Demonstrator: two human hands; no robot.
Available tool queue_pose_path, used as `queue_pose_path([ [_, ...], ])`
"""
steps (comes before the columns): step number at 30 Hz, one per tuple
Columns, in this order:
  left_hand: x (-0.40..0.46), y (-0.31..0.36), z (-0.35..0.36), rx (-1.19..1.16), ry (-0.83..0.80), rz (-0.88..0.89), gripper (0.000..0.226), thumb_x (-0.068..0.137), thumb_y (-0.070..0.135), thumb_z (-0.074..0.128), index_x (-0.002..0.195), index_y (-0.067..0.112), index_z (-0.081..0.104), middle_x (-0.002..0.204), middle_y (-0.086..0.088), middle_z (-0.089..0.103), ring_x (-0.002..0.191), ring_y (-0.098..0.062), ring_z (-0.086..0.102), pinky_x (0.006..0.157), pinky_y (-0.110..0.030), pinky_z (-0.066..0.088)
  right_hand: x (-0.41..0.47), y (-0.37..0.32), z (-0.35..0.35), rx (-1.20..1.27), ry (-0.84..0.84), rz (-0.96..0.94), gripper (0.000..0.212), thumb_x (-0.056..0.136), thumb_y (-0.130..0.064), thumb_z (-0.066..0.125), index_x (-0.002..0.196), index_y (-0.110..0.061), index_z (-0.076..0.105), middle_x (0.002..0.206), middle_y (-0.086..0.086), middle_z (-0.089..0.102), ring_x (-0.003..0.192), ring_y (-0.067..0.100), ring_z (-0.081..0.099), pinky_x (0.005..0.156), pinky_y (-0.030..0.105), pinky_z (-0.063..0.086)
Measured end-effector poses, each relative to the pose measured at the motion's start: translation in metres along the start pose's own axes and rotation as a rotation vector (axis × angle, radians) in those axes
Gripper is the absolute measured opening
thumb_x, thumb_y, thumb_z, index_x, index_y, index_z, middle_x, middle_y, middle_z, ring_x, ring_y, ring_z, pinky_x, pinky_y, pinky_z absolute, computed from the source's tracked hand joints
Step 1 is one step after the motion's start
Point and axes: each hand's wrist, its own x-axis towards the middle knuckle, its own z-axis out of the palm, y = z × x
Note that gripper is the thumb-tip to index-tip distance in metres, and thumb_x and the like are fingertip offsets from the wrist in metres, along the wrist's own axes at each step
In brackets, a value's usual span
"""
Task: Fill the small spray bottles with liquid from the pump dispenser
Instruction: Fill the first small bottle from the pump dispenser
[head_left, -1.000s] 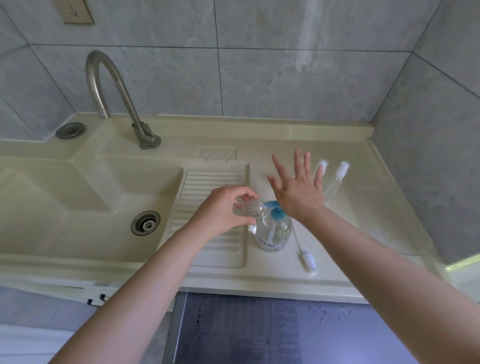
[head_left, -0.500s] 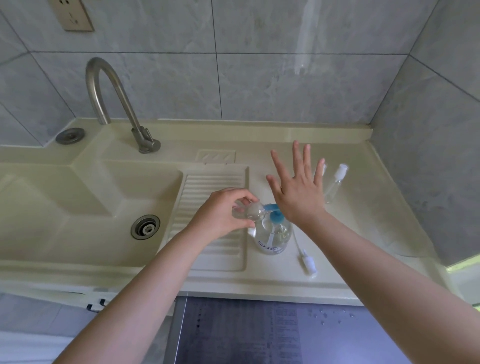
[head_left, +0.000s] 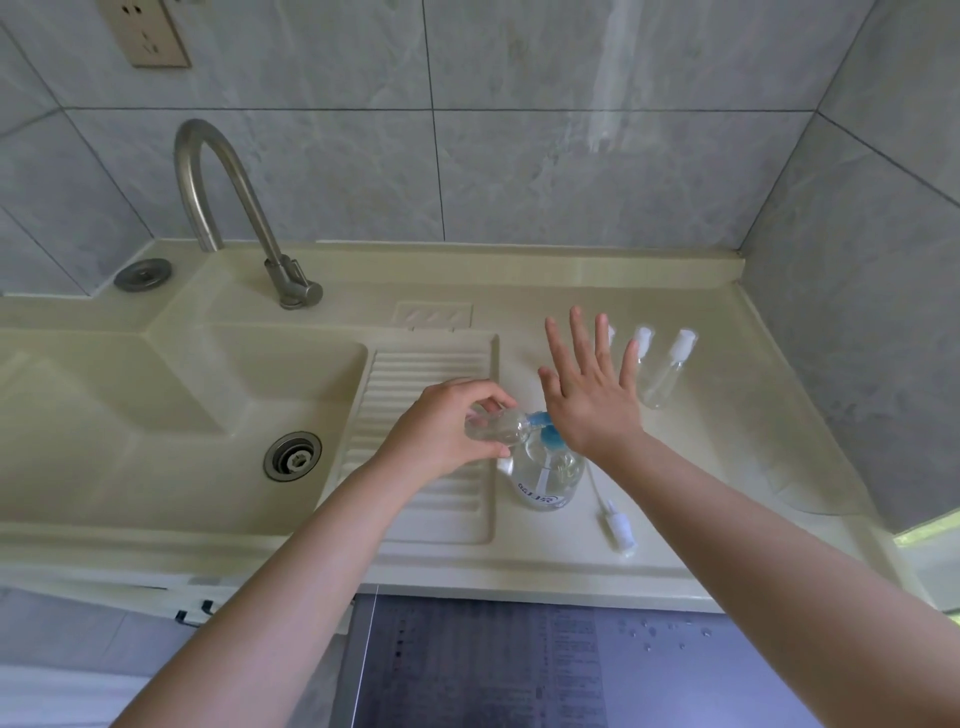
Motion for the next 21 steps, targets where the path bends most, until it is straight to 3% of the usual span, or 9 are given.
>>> queue_pose_path([
  [5,-0.001,0.001,-0.001,-0.003,0.003,-0.01,0.049,0.064,0.021,0.09,0.107,0.032,0.069,0.105,0.014,0.065,0.09,-0.007,0.065,0.086,-0.03,0.053,0.003,0.0,-0.012,-0.046,0.07,-0.041,0.06,0.105,-0.049,0.007,0.157,-0.033,-0.018,0.163,-0.006,-0.028,0.148,0.021,-0.031,0.115,0.051,-0.025],
  [9,0.0,0.001,-0.001,-0.003,0.001,-0.013,0.049,0.065,0.021,0.09,0.107,0.032,0.069,0.105,0.013,0.065,0.09,-0.007,0.066,0.086,-0.03,0.053,-0.002,0.002,-0.002,-0.001,-0.04,0.005,0.058,0.106,-0.044,0.009,0.157,-0.034,-0.016,0.164,-0.004,-0.026,0.149,0.021,-0.029,0.119,0.055,-0.018],
  [14,0.001,0.0,-0.001,-0.011,0.004,-0.003,0.048,0.064,0.02,0.09,0.106,0.032,0.069,0.104,0.013,0.065,0.09,-0.009,0.067,0.088,-0.033,0.054,0.005,0.001,-0.013,-0.05,0.027,-0.033,0.059,0.105,-0.048,0.006,0.156,-0.034,-0.02,0.162,-0.005,-0.031,0.148,0.022,-0.032,0.115,0.051,-0.024],
  [18,0.002,-0.002,-0.001,0.0,-0.002,0.003,0.049,0.064,0.022,0.09,0.107,0.033,0.069,0.104,0.014,0.065,0.091,-0.007,0.066,0.088,-0.033,0.053,0.0,0.002,-0.004,-0.038,-0.051,-0.009,0.057,0.106,-0.042,0.009,0.156,-0.035,-0.018,0.164,-0.004,-0.028,0.149,0.022,-0.03,0.119,0.054,-0.018],
  [21,0.002,-0.002,-0.001,0.002,-0.006,0.0,0.049,0.064,0.022,0.09,0.107,0.034,0.069,0.104,0.014,0.065,0.091,-0.006,0.066,0.088,-0.032,0.053,0.002,0.0,-0.003,-0.081,-0.003,-0.019,0.059,0.106,-0.044,0.009,0.157,-0.033,-0.019,0.164,-0.004,-0.028,0.149,0.022,-0.03,0.12,0.053,-0.018],
])
